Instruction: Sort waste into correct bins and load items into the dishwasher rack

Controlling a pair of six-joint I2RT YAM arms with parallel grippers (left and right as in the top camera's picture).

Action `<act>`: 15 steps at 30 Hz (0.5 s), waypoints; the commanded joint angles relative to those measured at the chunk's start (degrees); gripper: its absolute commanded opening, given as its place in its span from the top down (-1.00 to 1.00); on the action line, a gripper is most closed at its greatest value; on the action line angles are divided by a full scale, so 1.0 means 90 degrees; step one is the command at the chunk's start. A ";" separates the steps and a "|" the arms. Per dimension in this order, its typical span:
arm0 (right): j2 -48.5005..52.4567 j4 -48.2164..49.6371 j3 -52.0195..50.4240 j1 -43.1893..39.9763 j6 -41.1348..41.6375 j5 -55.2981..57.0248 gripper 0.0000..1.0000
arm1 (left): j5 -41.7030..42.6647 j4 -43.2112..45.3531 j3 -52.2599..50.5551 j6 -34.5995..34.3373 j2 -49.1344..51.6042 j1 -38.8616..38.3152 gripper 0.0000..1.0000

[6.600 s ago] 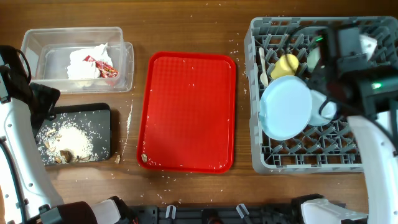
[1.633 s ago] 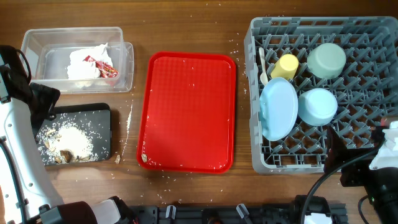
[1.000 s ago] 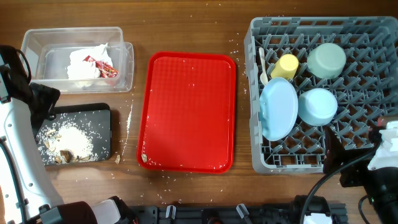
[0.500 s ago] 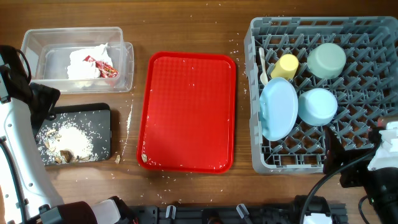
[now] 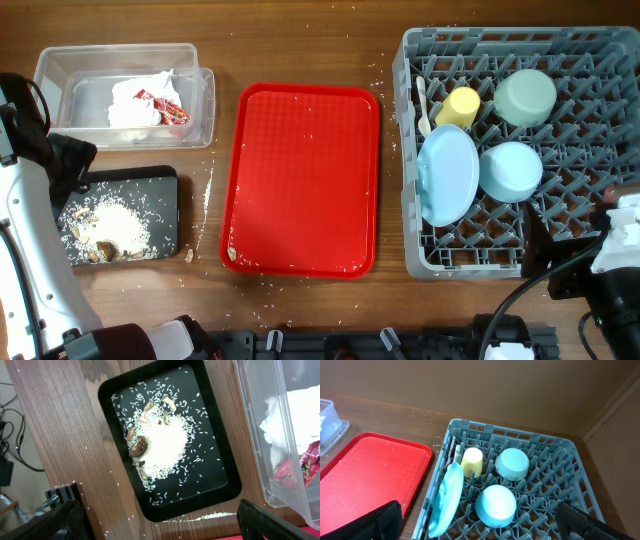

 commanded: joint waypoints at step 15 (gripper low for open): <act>-0.0090 0.0024 0.0032 0.0199 -0.0136 0.0160 -0.99 | -0.0015 0.0015 0.0010 0.0005 -0.0002 0.0024 -1.00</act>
